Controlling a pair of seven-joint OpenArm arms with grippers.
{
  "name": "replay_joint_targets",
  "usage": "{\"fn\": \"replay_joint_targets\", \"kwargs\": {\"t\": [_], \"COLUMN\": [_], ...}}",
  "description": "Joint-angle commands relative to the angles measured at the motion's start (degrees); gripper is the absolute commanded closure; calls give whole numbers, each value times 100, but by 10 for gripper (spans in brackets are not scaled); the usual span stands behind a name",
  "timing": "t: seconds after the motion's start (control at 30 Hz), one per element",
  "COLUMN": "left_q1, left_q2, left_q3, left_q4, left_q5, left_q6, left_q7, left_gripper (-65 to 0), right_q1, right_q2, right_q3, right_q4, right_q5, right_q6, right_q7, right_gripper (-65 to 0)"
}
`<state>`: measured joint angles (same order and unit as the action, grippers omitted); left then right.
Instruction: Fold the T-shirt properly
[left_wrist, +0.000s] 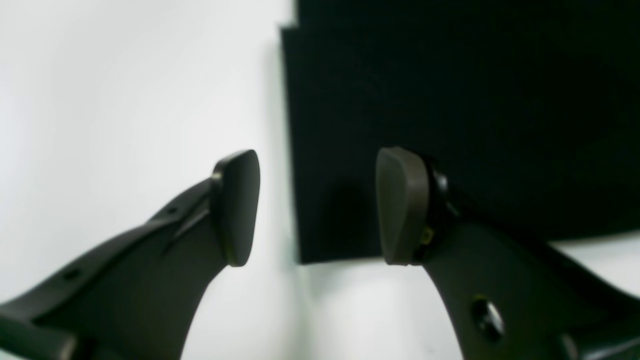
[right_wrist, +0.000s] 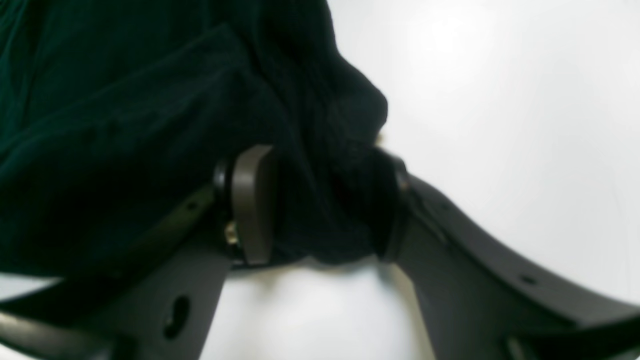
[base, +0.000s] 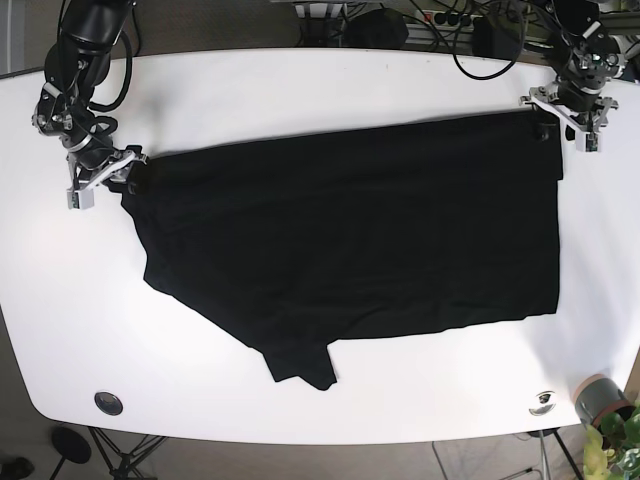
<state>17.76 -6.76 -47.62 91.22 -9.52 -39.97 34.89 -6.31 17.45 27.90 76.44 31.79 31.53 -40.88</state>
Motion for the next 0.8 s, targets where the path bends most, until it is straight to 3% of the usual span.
{"fn": "replay_joint_targets", "kwargs": {"t": [0.0,0.27,0.37,0.43,0.5,0.53,0.6,0.77], "left_q1": [-4,-4,-4,-4,-4,-4,-4,180], "left_q2": [-110,-110,-110,-137,-146,-146,-137,-137], "left_q3": [-16,-8,1,98,230,274,274,265], "left_q4": [-177,-432,-441,-449,-449,-441,-432,-379], "left_q5": [-46,-46,-46,-37,-37,-37,-37,-72], "left_q6": [-3,-3,-3,-3,-3,-3,-3,-3], "left_q7": [-127,-127,-127,-127,-127,-127,-127,-127], "left_gripper": [-343,-336,-260,-133,-50,-10,0,0], "right_q1": [-42,-60,-60,-51,-33,-33,-42,-218], "right_q2": [70,61,61,61,61,61,61,61], "right_q3": [10,10,10,10,10,10,10,45], "right_q4": [52,52,52,52,52,52,52,325], "right_q5": [-19,-10,-10,-45,-54,-54,-45,-36], "right_q6": [-1,-1,-1,-1,-1,-1,-1,-28], "right_q7": [-118,-118,-118,-118,-118,-118,-118,-118], "right_gripper": [-277,-274,-235,-120,-27,-13,-38,-21]}}
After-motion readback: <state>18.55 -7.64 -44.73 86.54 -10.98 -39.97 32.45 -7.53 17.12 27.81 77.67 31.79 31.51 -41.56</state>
